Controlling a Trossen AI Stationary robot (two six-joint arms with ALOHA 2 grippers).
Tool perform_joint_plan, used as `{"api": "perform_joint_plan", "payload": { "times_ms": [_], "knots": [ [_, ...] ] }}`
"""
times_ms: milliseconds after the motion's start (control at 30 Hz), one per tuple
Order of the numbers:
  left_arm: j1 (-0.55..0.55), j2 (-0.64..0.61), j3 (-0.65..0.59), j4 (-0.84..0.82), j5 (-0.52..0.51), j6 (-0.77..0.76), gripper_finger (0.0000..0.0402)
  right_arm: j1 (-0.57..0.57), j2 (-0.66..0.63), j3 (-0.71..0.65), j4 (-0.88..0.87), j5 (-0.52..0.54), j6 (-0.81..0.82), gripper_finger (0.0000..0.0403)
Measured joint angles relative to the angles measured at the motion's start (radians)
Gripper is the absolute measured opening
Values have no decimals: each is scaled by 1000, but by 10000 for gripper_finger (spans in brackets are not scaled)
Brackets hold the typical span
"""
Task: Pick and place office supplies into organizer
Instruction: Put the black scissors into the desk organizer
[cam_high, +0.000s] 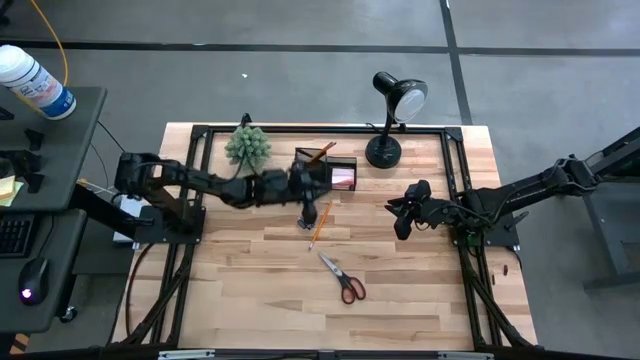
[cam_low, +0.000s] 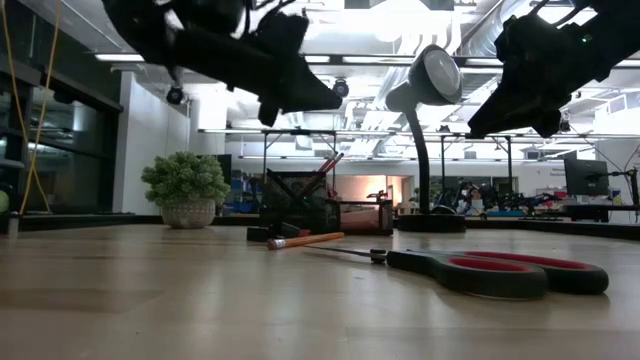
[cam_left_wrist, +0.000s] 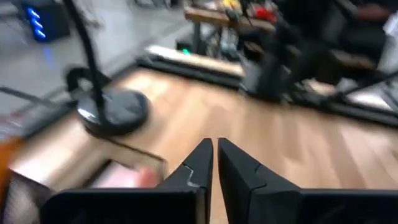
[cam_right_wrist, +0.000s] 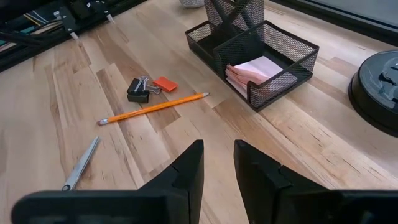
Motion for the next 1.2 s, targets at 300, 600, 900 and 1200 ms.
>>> {"api": "perform_joint_plan", "payload": {
  "times_ms": [300, 600, 900, 1200],
  "knots": [
    [-254, -7, 0, -257, -90, -187, 4, 0, 0, 0, 0, 0, 0, 83],
    [-451, -7, 0, -352, -148, -290, 5, 0, 8, 0, 69, -110, -60, 83],
    [-539, -7, 0, -425, -140, -332, 5, 18, 236, 77, 144, -394, -135, 83],
    [-541, -10, 0, -608, -20, -271, 5, 104, 573, 392, 69, -401, -94, 83]
  ]
}}
